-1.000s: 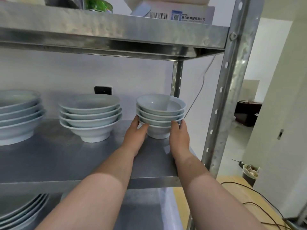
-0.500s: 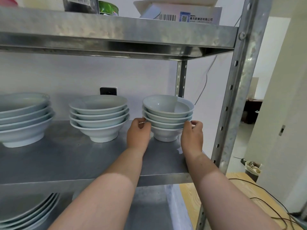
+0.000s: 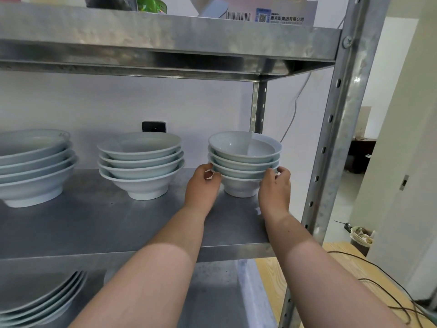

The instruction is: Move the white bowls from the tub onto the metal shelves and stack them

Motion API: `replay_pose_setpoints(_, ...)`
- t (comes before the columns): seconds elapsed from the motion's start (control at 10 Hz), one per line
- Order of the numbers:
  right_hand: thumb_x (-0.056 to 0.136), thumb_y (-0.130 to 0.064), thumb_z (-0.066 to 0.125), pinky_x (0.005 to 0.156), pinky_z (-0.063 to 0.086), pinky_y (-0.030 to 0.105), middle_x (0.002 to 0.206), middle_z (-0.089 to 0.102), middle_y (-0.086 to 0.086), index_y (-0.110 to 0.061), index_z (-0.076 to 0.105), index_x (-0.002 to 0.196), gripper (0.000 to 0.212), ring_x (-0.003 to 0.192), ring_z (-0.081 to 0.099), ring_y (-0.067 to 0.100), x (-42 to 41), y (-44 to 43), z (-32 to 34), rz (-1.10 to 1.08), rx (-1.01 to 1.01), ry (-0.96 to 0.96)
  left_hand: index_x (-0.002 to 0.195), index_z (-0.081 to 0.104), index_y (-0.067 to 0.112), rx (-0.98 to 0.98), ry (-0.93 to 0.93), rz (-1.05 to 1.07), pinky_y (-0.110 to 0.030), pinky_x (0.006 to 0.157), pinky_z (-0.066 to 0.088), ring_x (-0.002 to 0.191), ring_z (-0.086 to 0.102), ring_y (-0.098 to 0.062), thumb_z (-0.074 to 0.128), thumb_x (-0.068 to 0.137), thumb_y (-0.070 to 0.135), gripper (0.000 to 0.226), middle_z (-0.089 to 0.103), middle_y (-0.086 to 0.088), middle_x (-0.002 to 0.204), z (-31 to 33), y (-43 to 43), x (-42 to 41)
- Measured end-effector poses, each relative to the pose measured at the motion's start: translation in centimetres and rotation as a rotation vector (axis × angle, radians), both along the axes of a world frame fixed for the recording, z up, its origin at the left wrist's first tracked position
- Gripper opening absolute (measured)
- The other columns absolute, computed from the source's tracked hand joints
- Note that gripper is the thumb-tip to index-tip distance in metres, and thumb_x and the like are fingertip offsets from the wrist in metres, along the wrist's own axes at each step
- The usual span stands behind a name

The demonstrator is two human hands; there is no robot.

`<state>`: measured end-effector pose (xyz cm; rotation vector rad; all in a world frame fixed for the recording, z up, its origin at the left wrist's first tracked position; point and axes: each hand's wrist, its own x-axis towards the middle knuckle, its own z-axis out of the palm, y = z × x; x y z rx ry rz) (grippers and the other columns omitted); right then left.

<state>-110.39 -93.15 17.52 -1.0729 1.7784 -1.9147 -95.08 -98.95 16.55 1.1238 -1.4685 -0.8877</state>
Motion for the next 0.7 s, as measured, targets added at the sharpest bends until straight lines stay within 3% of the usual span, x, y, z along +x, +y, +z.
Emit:
replay_pose_setpoints(0.1,0.098,-0.034,0.036,0.094,0.038,0.036,0.146,0.038,0.005,-0.027,0.021,0.151,0.056,0.124,0.045,0.026,0.0,0.0,0.0,-0.006,-0.018,-0.034,0.142,0.044,0.021,-0.079,-0.033,0.010,-0.020,0.092,0.035,0.129,0.049,-0.017,0.055,0.093,0.028,0.051,0.045,0.001,0.145,0.4,0.4,-0.4)
replay_pose_setpoints(0.2,0.099,-0.033,0.037,0.111,0.028,0.038,0.159,0.021,-0.002,-0.036,0.010,0.155,0.062,0.143,0.028,0.021,0.2,-0.2,0.2,0.022,-0.078,0.007,0.154,0.021,0.031,-0.111,-0.073,-0.054,-0.020,0.097,0.031,0.136,0.044,-0.015,0.051,0.095,0.032,0.067,0.033,0.008,0.156,0.5,0.8,-0.7)
replay_pose_setpoints(0.3,0.100,-0.034,0.036,0.117,0.025,0.040,0.161,0.018,-0.004,-0.039,0.008,0.154,0.062,0.146,0.022,0.019,0.2,-0.8,0.0,0.078,-0.065,0.043,0.155,0.013,0.037,-0.073,-0.117,-0.062,-0.026,0.104,0.034,0.137,0.043,-0.016,0.049,0.094,0.037,0.071,0.037,0.009,0.154,0.3,0.6,-0.7)
replay_pose_setpoints(0.5,0.102,-0.034,0.033,0.109,0.020,0.026,0.164,0.009,-0.004,-0.034,0.003,0.156,0.062,0.148,0.015,0.016,0.2,-1.1,-0.2,0.096,-0.067,0.083,0.156,0.012,0.036,-0.069,-0.144,-0.042,-0.034,0.112,0.034,0.140,0.038,-0.017,0.049,0.094,0.039,0.072,0.033,0.007,0.157,0.2,0.7,-0.7)
replay_pose_setpoints(0.6,0.103,-0.034,0.035,0.112,0.017,0.028,0.164,0.007,-0.001,-0.030,0.003,0.156,0.063,0.149,0.013,0.017,0.5,-0.4,0.2,0.125,-0.047,0.066,0.155,0.018,0.035,-0.069,-0.139,-0.011,-0.038,0.115,0.032,0.141,0.036,-0.017,0.052,0.093,0.042,0.070,0.031,0.008,0.158,0.5,1.7,-0.1)
replay_pose_setpoints(0.7,0.097,-0.041,0.044,0.120,0.016,0.040,0.163,0.013,-0.002,-0.035,0.009,0.155,0.068,0.149,0.014,0.019,1.2,1.5,0.1,0.181,-0.021,0.099,0.151,0.033,0.030,-0.095,-0.025,0.083,-0.033,0.113,0.033,0.139,0.040,-0.017,0.053,0.094,0.027,0.060,0.039,0.003,0.154,0.7,3.3,2.1)
